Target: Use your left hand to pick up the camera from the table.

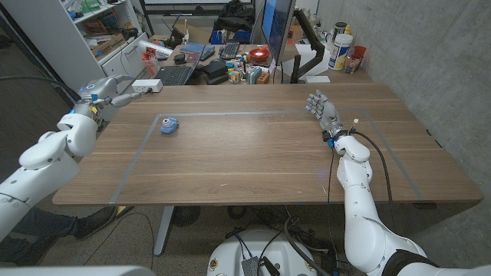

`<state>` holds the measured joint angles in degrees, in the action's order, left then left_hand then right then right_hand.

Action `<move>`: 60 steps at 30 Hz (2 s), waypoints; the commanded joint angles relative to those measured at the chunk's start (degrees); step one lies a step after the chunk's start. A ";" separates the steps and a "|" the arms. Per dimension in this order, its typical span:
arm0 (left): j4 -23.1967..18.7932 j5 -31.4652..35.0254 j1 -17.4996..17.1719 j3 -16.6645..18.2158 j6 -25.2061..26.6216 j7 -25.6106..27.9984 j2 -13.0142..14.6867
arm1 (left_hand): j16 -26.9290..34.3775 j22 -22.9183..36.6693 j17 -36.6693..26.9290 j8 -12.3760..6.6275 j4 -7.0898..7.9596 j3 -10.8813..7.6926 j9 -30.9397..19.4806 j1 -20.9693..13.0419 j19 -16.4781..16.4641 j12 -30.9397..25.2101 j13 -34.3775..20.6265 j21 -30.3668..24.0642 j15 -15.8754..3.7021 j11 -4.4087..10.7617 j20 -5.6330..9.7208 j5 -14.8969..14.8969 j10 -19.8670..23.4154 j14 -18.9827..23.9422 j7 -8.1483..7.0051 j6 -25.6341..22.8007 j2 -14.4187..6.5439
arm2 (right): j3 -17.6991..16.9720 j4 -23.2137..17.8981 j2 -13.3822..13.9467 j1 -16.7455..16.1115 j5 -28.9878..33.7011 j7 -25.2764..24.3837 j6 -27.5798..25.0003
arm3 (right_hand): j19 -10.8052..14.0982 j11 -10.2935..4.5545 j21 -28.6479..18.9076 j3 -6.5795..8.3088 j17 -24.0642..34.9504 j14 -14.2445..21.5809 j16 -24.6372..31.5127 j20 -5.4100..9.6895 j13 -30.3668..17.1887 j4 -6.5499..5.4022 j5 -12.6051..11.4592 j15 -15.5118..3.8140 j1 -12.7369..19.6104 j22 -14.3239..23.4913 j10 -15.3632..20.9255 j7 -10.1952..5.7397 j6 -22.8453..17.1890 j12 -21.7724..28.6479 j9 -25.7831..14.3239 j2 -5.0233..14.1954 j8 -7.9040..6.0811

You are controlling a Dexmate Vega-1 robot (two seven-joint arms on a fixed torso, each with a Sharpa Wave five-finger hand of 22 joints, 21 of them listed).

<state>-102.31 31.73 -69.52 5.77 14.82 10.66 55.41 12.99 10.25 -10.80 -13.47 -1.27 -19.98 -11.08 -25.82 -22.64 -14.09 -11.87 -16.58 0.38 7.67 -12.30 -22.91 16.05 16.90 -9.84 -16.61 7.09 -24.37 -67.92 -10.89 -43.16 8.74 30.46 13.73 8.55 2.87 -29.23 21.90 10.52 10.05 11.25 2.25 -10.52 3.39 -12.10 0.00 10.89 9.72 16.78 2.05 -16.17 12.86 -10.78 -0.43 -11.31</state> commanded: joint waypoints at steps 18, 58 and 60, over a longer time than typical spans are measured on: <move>2.52 1.33 4.05 -7.26 4.60 -0.03 3.20 | -1.92 0.18 -1.01 0.26 -1.37 -0.38 -0.27 -3.64 5.40 0.95 -1.24 4.09 -0.83 0.09 -0.12 -0.65 -2.03 -4.57 0.21 -1.07 -0.73 | 0.34 -1.76 0.22 -0.52 0.71 -0.18 -1.69 | 0.82 -0.11 0.71 -0.04 0.17 0.72 -0.03 0.25 -0.17 0.40 -0.34 -0.18 0.13 0.26 0.41 -0.22 -0.45 -0.34 -0.26 0.69 -0.11; 8.01 0.54 13.12 -17.79 6.78 -0.66 6.12 | -1.18 0.15 -0.51 -1.10 -5.15 1.02 -0.21 -9.89 -2.24 1.45 -1.63 3.10 0.88 -0.75 -0.14 -1.49 -6.28 -6.87 -2.10 -6.31 1.27 | 0.38 -0.73 -0.22 -0.21 0.94 -1.10 -0.91 | 1.10 -0.11 1.78 -0.24 0.17 0.81 -0.10 0.00 -0.18 0.51 -0.33 -0.14 0.03 0.30 0.46 -0.37 -0.46 -0.40 -0.27 0.78 -0.07; 7.98 0.62 13.31 -18.17 7.09 -0.76 6.23 | -1.27 0.14 -0.52 -1.02 -5.18 1.05 -0.20 -9.97 -2.28 1.49 -1.62 3.17 0.92 -0.51 -0.14 -1.49 -6.40 -7.07 -2.14 -6.27 1.25 | 0.40 -0.71 -0.21 -0.20 0.95 -1.11 -0.88 | 1.12 -0.08 1.83 -0.24 0.17 0.80 -0.10 0.02 -0.18 0.52 -0.33 -0.16 0.03 0.30 0.45 -0.39 -0.46 -0.41 -0.27 0.79 -0.07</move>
<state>-94.79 31.30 -58.19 -9.54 20.48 10.30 60.86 11.50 10.39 -11.18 -14.42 -6.18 -19.04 -11.18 -35.03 -24.47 -12.53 -13.30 -13.42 1.33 7.17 -12.30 -24.23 9.60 9.36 -11.98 -22.64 8.43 -23.91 -68.88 -11.02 -43.42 9.94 29.45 12.24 9.17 2.87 -27.49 21.67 10.51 10.35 11.25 2.05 -10.52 3.63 -12.10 -0.31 10.59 9.72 16.78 1.74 -16.48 12.41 -10.77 -0.13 -11.30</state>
